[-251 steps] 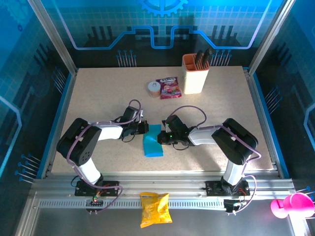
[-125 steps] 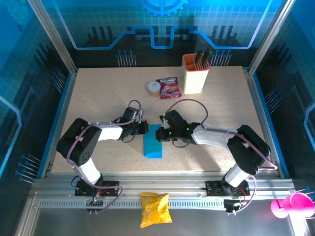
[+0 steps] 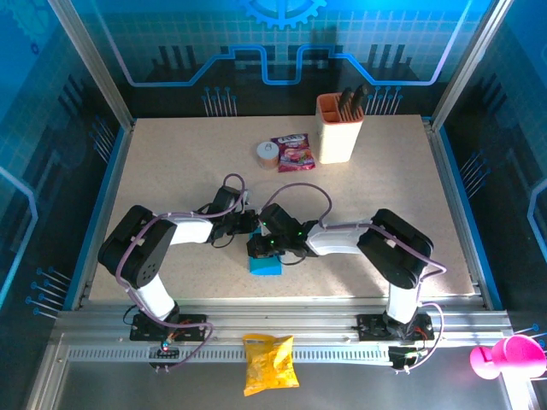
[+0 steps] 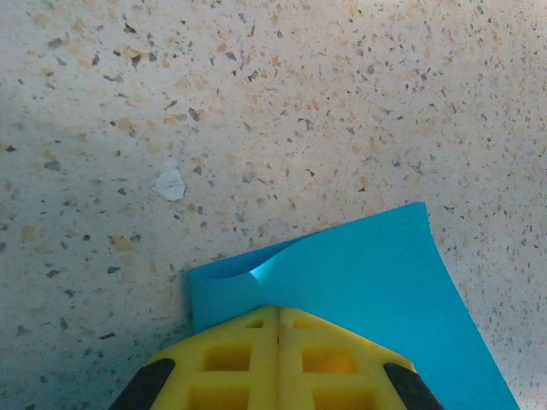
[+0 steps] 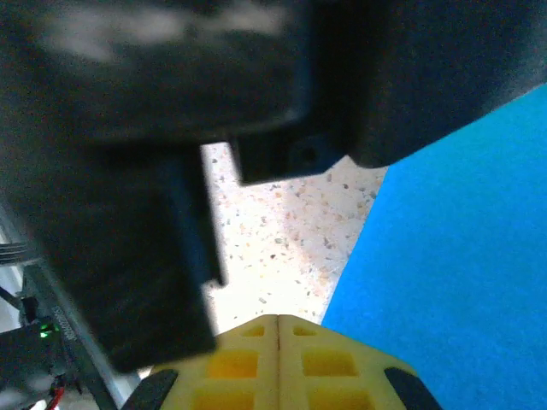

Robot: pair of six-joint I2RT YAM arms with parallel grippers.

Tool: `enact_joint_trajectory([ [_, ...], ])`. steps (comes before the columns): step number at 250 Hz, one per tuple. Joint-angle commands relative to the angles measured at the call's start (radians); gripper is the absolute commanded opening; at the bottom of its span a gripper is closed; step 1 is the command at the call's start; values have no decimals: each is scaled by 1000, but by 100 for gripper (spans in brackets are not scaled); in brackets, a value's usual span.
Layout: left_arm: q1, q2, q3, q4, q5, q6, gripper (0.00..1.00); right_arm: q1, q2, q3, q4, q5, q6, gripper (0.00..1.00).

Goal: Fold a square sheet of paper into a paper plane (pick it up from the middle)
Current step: Fold the square sheet of paper in half at the center of the table.

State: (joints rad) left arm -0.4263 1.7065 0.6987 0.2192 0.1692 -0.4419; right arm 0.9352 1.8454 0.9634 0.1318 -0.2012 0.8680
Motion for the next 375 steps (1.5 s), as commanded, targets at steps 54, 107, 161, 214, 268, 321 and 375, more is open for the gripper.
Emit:
enact_joint_trajectory([
  [54, 7, 35, -24, -32, -6, 5, 0, 35, 121, -51, 86, -6, 43, 0],
  [107, 7, 47, -29, -27, -11, 4, 0, 68, 111, -78, 77, -3, 21, 0],
  [161, 8, 55, -29, -24, -13, 5, 0, 115, 83, -78, 42, 6, -9, 0],
  [214, 7, 62, -27, -27, -16, 8, 0, 168, 46, -78, 5, 35, -39, 0],
  [268, 8, 65, -25, -31, -20, 9, 0, 213, 3, -125, -16, 51, -52, 0],
  [321, 7, 77, -21, -31, -18, 5, 0, 248, -23, -160, -13, 69, -38, 0],
  [375, 8, 84, -16, -33, -20, 3, 0, 255, -69, -266, 63, 72, 15, 0],
])
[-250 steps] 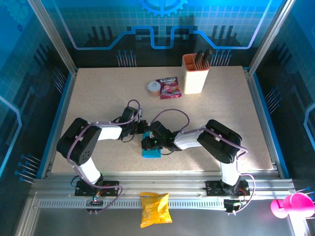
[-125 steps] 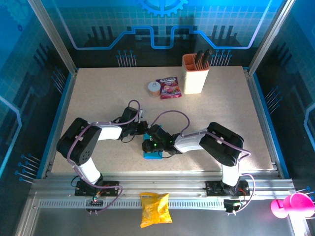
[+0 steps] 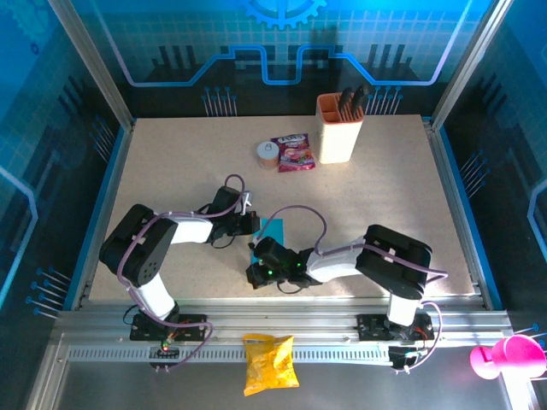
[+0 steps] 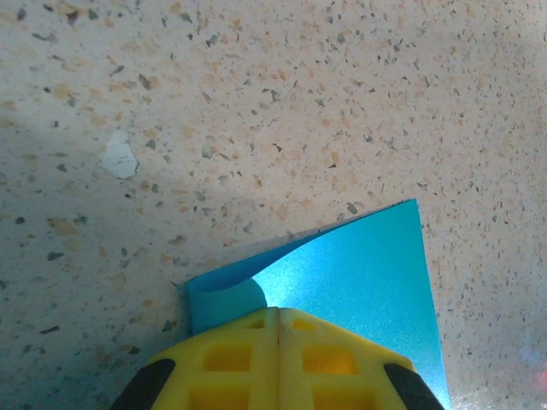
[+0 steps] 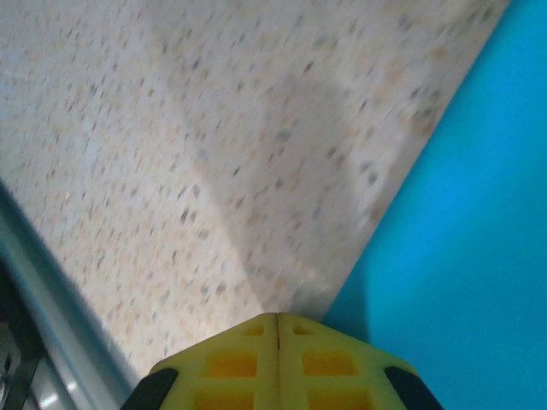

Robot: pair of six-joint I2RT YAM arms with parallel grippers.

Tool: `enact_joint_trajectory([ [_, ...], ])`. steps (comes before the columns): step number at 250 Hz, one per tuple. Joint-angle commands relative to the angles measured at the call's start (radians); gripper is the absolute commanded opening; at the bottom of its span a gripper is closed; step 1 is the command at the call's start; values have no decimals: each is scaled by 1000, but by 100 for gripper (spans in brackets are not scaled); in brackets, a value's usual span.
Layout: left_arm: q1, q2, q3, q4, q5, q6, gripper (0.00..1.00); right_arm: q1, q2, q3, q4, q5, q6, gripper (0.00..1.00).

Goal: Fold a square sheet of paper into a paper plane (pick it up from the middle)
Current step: Fold the square sheet of paper in half at the center of the table, then hold the square sheet of paper at the center of the table.

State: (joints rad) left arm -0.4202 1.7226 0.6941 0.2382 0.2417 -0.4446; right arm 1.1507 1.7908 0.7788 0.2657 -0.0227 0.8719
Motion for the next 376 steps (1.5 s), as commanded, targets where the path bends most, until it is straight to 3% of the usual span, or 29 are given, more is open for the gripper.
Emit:
enact_joint_trajectory([
  [1, 1, 68, -11, -53, -93, 6, 0, 40, -16, -83, -71, -106, 12, 0],
  [65, 1, 52, -8, -60, -92, 4, 0, 2, -182, -188, -34, -110, 50, 0],
  [105, 1, 29, -18, -58, -82, -8, 0, -40, -370, -160, -172, -62, 10, 0],
  [138, 1, 22, -23, -56, -81, -11, 0, -61, -421, -81, -267, -41, -38, 0],
  [223, 1, 23, -30, -45, -72, -29, 0, -98, -172, 20, -122, -68, -33, 0],
  [272, 1, 0, -33, -49, -63, -35, 0, -132, -38, -40, 38, -101, 27, 0],
  [325, 1, -88, -33, -62, -29, -69, 0, -138, 3, -126, 136, -111, 84, 0],
  [349, 2, -155, -56, -48, 2, -112, 13, -137, 11, -145, 153, -111, 96, 0],
  [376, -4, -232, -115, -6, 23, -178, 14, -137, 23, -157, 168, -113, 108, 0],
])
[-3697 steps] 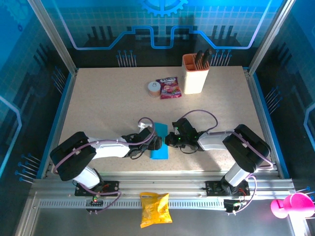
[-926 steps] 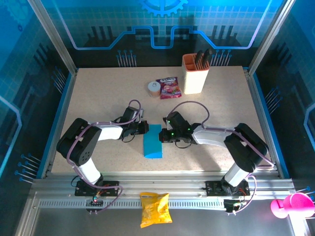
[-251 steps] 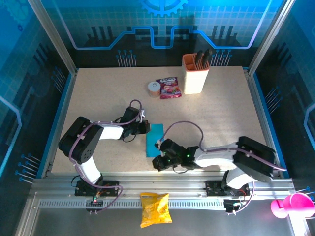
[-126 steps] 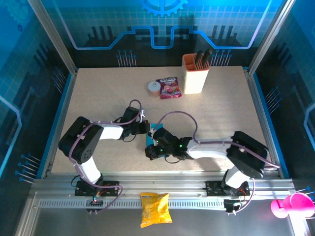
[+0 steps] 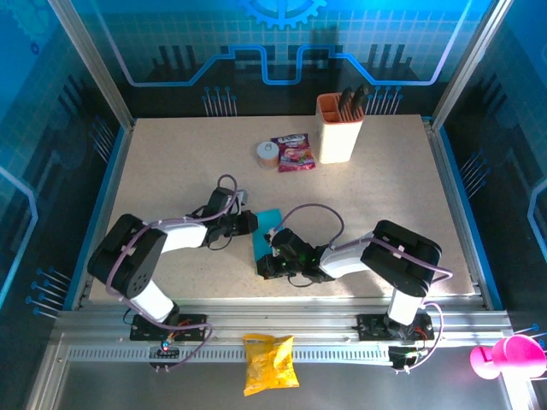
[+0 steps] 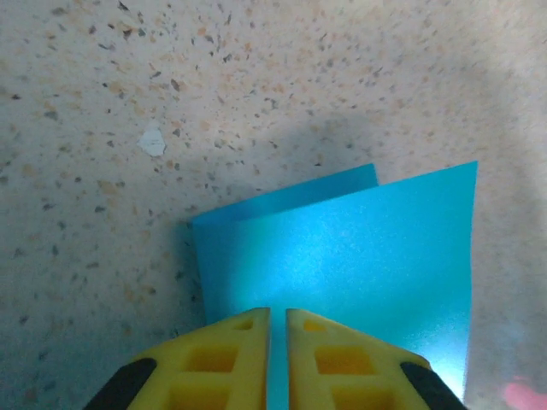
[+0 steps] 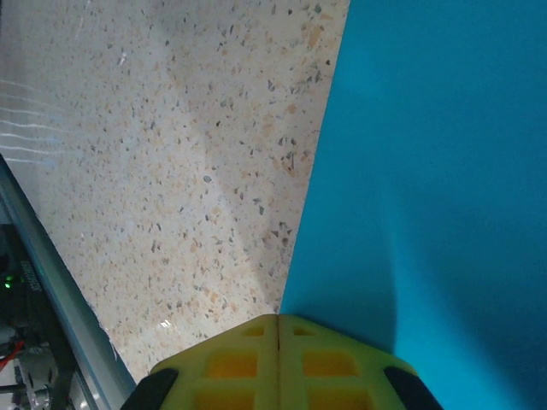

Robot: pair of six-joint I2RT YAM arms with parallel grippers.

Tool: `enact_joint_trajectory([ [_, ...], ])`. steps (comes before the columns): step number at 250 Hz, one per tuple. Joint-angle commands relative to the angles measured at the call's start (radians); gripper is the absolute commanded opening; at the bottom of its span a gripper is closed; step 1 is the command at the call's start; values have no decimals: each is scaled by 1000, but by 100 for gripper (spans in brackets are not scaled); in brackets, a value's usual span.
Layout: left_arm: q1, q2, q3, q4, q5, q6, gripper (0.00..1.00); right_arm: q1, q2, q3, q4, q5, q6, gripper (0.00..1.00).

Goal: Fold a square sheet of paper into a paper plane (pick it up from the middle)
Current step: Hold the square sheet of paper at the center of the table, then first fold the square sheet of paper in half at the center of the table.

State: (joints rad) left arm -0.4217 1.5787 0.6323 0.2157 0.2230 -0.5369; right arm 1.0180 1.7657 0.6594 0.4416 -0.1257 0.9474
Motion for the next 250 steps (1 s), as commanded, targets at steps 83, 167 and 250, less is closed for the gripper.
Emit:
enact_joint_trajectory([
  [83, -114, -166, -176, 67, 9, -178, 0, 4, 82, -49, 7, -7, 64, 0],
  [167, -129, -43, -170, 105, -36, -206, 0, 6, 83, -41, -117, 14, 85, 0],
  [250, -126, -7, -86, -21, -126, -191, 0, 14, 98, 52, -420, 39, 48, 0],
])
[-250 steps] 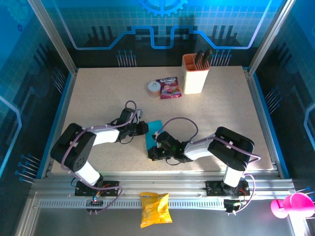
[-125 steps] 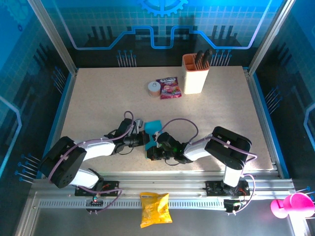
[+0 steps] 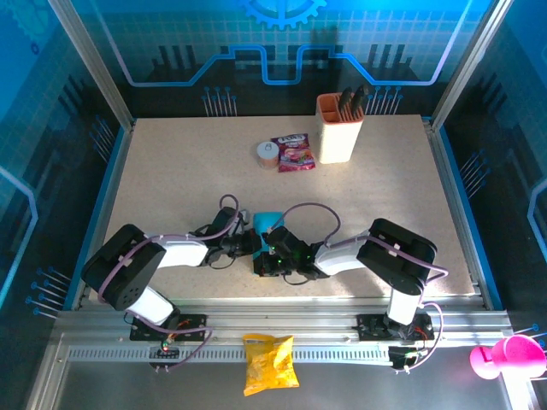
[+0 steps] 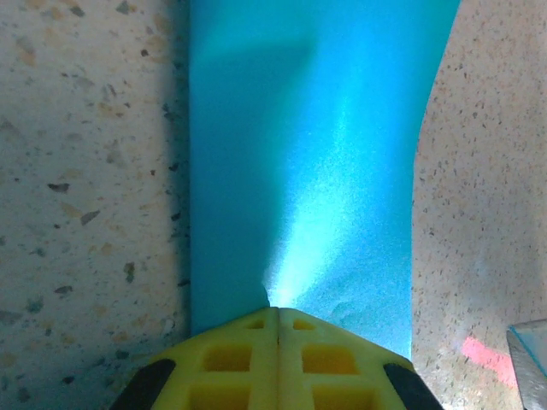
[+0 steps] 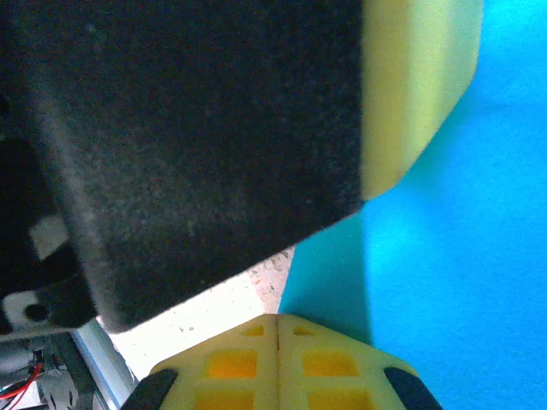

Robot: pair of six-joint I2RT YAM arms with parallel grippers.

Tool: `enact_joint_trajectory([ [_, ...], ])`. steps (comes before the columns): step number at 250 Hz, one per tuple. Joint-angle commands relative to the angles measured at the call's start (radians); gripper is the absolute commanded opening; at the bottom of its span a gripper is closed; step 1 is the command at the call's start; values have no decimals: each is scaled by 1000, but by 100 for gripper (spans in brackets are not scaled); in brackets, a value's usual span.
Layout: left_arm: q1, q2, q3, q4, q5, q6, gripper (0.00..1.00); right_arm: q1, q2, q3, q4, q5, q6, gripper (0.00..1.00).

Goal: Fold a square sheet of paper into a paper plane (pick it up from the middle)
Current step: First fold the square sheet of paper in half at the center of the table.

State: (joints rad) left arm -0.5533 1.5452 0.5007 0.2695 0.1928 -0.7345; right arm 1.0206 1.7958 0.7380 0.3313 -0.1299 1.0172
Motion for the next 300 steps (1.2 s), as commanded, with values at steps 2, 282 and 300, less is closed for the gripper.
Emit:
enact_joint_trajectory([
  [2, 5, 27, 49, -78, -97, 7, 0, 12, 68, -26, -313, 43, -21, 0],
  [282, 191, 328, 429, -225, -89, 147, 0, 18, 137, -89, -284, 33, 7, 0],
  [300, 202, 351, 459, -237, -90, 153, 0, 18, 135, -93, -288, 36, 9, 0],
])
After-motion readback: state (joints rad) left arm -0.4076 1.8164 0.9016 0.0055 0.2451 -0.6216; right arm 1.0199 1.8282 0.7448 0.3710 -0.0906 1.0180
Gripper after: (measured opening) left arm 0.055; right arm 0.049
